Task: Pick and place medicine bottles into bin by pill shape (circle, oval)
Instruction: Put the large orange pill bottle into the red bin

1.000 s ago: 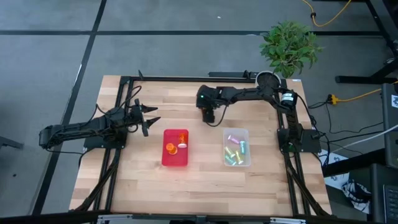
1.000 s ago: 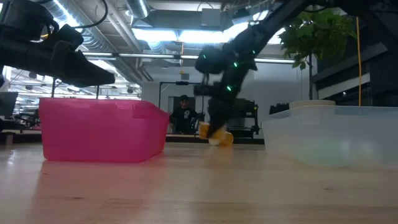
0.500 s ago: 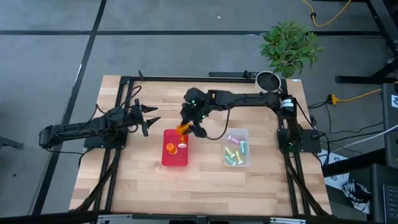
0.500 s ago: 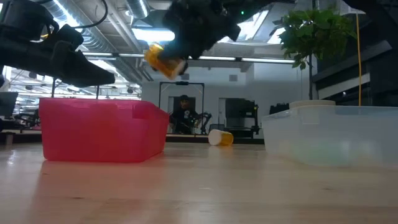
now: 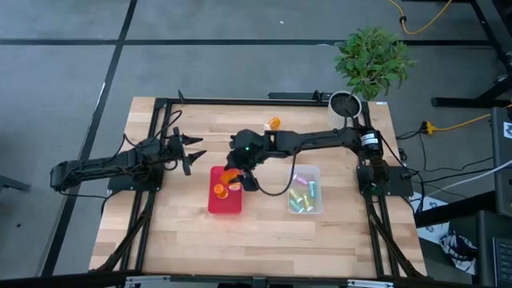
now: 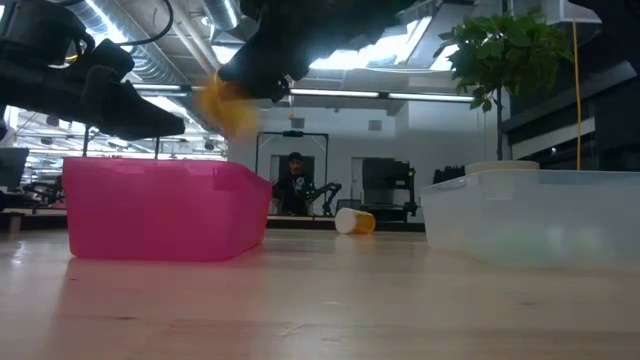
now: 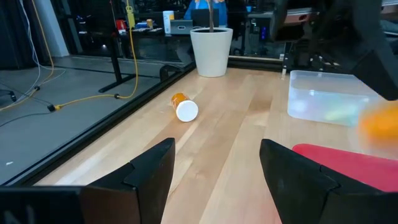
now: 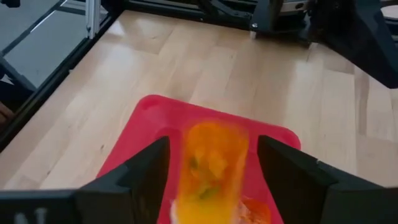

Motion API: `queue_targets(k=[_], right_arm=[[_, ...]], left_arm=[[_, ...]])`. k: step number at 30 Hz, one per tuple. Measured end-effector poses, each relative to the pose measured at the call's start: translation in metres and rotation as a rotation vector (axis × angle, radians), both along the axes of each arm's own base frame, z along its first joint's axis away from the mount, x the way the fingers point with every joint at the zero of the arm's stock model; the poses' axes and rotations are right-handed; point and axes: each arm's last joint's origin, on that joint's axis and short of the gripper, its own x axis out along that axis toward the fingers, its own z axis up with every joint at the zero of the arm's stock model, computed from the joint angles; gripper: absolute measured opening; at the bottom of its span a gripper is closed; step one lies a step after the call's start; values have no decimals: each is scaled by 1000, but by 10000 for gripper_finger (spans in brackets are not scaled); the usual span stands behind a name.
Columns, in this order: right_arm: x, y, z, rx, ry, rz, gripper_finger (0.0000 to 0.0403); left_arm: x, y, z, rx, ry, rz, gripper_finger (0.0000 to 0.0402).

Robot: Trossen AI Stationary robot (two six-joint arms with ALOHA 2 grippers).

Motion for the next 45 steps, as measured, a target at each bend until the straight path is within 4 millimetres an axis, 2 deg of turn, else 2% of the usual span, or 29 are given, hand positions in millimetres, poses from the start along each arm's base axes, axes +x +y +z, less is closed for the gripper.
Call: queue_targets(k=[8, 14, 21, 25, 28, 32, 37, 41, 45], right_arm=[[0, -4, 0, 2, -3, -10, 266], [0, -19, 6, -30, 7, -80, 267], [-6, -54, 22, -359, 84, -395, 267], [-16, -80, 19, -615, 201, -578, 267], [-30, -104, 12, -695, 331, -647, 267], [-53, -139, 2, -623, 502, -644, 267], [-75, -176, -8, -422, 602, -569, 267], [-83, -194, -18, -310, 625, -498, 267], [-85, -201, -33, -325, 685, -446, 267]], left_arm=[[0, 0, 0, 0, 0, 0, 229], [0, 0, 0, 0, 0, 0, 229], [0, 0, 0, 0, 0, 0, 229], [0, 0, 0, 0, 0, 0, 229], [0, 0, 0, 0, 0, 0, 229], [0, 0, 0, 0, 0, 0, 229], [0, 0, 0, 0, 0, 0, 229], [0, 0, 0, 0, 0, 0, 229], [0, 0, 0, 0, 0, 0, 229]])
